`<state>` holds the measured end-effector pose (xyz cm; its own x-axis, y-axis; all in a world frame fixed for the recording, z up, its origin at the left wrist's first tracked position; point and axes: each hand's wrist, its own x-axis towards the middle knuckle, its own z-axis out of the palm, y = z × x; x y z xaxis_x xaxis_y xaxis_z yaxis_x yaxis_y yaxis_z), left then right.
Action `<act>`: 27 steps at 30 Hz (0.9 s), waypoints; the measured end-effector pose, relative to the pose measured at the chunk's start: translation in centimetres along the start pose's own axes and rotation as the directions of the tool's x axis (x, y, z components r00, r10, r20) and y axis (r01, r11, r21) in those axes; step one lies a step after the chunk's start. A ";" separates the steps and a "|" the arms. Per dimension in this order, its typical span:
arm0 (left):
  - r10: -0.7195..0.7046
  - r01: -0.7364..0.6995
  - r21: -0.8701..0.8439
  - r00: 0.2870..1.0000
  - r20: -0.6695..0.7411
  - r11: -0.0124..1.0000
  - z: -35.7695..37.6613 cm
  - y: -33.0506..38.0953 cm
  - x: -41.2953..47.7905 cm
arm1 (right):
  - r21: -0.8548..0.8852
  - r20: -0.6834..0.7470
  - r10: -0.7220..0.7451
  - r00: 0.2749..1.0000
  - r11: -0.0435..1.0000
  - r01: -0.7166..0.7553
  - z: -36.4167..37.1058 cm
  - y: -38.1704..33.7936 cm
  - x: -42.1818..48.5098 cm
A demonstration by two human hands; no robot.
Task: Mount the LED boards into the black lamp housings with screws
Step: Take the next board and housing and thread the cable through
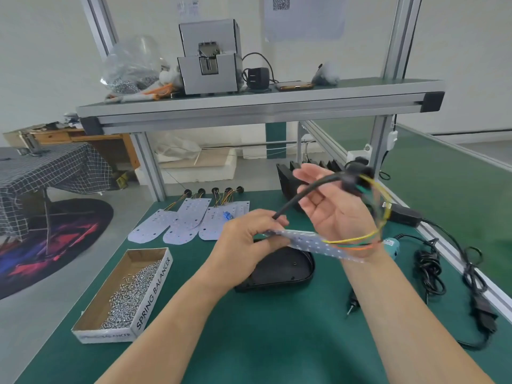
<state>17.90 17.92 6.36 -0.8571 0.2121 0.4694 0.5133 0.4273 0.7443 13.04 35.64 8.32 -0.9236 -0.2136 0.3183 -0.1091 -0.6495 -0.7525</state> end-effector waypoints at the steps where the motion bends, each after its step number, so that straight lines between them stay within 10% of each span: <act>1: 0.008 -0.009 -0.043 1.000 -0.021 0.999 0.2 0.1 0.0 | -0.241 -0.146 0.054 0.988 0.966 -0.089 -0.4 1.1 0.5; 4: -0.081 0.031 -0.303 0.985 -0.153 0.953 0.8 0.9 0.5 | -0.700 -0.376 0.189 0.907 0.585 -0.411 -2.8 5.4 -0.6; 9: -0.350 -0.037 -0.905 0.915 -0.201 0.424 0.6 3.1 2.0 | -0.826 -0.137 0.236 0.962 0.509 -0.242 -4.5 10.8 -2.0; 15: -0.457 -0.073 -0.997 0.886 -0.083 0.039 -1.2 4.2 1.5 | -0.885 -0.157 -0.016 0.988 0.446 -0.133 -5.0 11.2 -0.5; 18: -0.481 -0.104 -0.994 0.873 -0.084 -0.016 -2.7 2.8 0.8 | -0.915 -0.115 -0.105 0.988 0.399 -0.064 -5.6 10.4 -0.1; 22: -0.589 -0.093 -0.995 0.806 -0.057 -0.031 -3.7 -1.0 -0.7 | -0.785 -0.198 -0.300 0.933 0.619 0.032 -4.3 8.3 0.5; 27: -0.868 0.095 -0.993 0.496 -0.011 0.066 -1.8 -5.7 -3.6 | -0.727 -0.167 -0.338 0.926 0.677 0.116 -2.6 7.5 1.1</act>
<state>18.15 13.12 1.25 -0.8703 -0.2753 -0.4083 -0.0046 -0.8245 0.5658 10.24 32.41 1.54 -0.8799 0.1441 0.4527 -0.4480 0.0655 -0.8916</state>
